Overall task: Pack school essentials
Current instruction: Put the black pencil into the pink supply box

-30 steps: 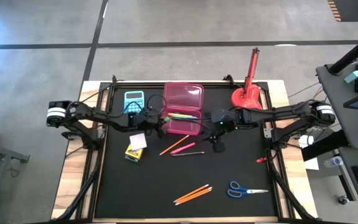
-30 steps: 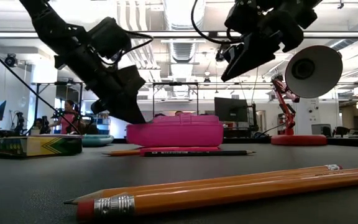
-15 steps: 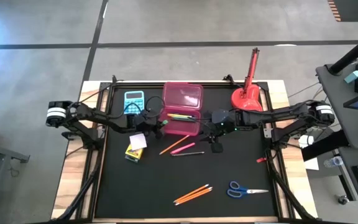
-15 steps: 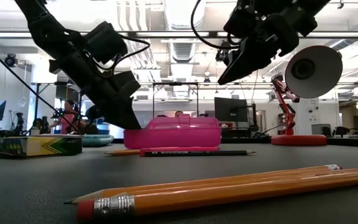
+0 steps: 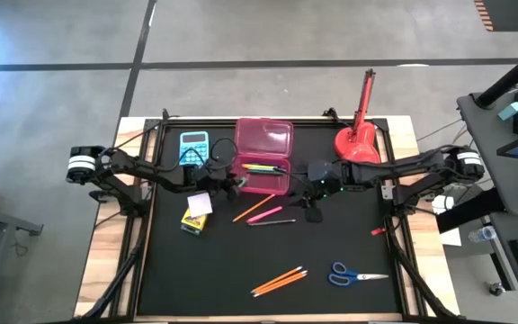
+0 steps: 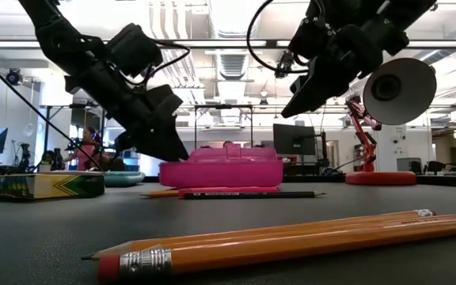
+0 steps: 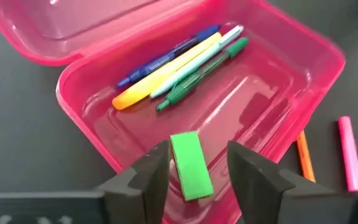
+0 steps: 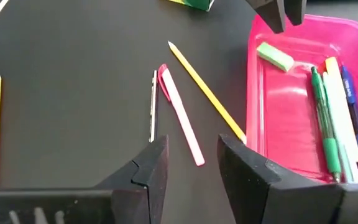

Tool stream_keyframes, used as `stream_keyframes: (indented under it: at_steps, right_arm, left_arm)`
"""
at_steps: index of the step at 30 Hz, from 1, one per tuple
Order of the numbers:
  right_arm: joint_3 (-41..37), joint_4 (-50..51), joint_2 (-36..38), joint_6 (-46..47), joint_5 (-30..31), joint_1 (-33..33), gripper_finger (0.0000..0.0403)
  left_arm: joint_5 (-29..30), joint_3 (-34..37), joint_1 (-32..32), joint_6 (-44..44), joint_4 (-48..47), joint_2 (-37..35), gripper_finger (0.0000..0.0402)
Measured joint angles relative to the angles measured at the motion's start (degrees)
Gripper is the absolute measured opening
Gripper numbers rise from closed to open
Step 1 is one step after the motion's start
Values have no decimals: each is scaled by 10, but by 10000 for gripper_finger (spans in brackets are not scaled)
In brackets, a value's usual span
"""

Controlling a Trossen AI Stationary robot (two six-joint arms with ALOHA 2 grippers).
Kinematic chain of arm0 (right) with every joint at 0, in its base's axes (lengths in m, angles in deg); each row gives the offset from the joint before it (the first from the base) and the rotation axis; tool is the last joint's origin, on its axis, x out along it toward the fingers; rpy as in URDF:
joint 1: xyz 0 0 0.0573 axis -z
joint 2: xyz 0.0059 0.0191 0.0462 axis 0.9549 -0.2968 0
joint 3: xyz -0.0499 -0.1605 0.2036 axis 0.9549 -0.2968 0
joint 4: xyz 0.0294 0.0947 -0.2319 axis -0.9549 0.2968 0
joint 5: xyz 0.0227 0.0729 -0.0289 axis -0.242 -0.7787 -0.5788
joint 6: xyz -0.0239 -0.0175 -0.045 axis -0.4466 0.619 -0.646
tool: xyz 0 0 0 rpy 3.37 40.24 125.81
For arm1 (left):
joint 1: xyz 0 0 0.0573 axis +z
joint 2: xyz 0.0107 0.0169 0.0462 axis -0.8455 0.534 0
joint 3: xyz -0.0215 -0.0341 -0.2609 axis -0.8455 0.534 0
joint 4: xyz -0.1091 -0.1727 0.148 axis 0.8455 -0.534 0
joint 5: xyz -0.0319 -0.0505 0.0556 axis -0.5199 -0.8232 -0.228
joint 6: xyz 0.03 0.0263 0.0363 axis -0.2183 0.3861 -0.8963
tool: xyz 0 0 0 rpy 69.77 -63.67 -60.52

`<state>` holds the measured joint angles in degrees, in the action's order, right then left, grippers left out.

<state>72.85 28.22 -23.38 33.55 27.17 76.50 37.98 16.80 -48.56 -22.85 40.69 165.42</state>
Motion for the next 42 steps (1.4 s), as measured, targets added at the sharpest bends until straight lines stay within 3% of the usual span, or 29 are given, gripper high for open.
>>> stream_keyframes:
  at_steps: [8, 12, 18, 23, 34, 42]
  right_arm:
    - [-20, -53, -52, 12, 0, -2, 114]
    - [-20, -60, -87, 25, 0, -7, 115]
    - [-18, -87, -117, 40, 7, -35, 118]
    - [-18, -87, -133, 51, 76, -63, 118]
    - [-18, -121, -189, 103, 83, -94, 118]
    - [-8, -142, -229, 104, 107, -103, 117]
  left_arm:
    - [-4, 0, -5, -13, 52, 0, 164]
    - [-45, 0, -22, -32, 82, 0, 164]
    - [-61, -1, -89, -34, 112, 0, 164]
    - [-57, -1, -159, -33, 148, 0, 164]
    - [15, -1, -308, -31, 237, 0, 164]
    - [67, -1, -360, -31, 253, 0, 164]
